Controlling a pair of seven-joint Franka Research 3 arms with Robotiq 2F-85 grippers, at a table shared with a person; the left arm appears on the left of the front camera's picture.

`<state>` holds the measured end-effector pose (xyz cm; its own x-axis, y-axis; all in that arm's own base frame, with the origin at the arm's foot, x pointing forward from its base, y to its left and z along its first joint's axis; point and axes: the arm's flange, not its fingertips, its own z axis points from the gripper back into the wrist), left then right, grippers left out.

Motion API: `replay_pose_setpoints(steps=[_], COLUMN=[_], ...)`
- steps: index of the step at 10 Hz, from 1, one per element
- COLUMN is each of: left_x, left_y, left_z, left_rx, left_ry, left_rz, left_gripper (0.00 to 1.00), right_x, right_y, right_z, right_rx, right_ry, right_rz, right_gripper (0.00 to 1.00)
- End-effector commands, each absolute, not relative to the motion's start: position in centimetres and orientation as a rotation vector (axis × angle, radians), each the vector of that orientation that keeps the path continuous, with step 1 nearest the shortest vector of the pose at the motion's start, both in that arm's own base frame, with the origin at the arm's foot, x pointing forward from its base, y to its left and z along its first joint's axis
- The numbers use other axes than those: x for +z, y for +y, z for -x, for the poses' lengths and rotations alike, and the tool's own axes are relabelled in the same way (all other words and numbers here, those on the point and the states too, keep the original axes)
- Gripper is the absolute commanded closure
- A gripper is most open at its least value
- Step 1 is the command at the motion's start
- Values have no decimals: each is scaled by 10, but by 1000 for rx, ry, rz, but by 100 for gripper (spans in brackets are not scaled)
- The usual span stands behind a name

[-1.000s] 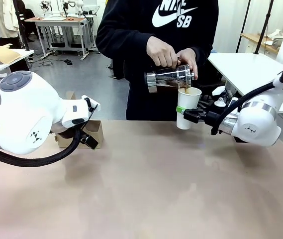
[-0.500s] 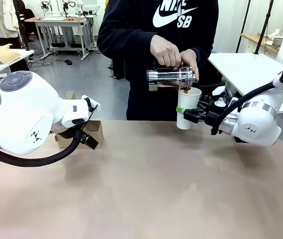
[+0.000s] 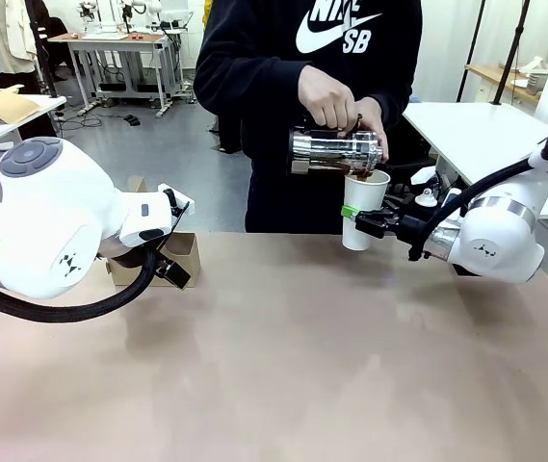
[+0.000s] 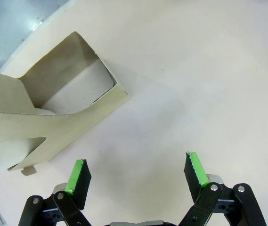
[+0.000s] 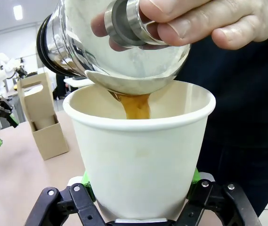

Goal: Pour a drink into a cup and package it in a carrier.
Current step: When a person places the Paper Cup Lid on the 600 ml Paper Cup , lift the 600 ml Paper Cup.

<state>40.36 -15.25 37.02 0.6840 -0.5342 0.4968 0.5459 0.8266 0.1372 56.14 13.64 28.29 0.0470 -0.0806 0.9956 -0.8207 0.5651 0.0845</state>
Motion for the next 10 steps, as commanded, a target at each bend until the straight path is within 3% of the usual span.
replay_pose_setpoints(steps=[1,10], left_x=[370,370], left_y=[-152,-152], left_z=[-404,-404], left_rx=[-604,-604], left_ry=[-550,-550], left_rz=[25,25], left_gripper=[0,0], right_x=[287,287], right_y=[138,138], right_z=[-560,-560], right_rx=[676,676], right_ry=[-1429,-1429], right_rz=[-828,-828], right_gripper=[19,19])
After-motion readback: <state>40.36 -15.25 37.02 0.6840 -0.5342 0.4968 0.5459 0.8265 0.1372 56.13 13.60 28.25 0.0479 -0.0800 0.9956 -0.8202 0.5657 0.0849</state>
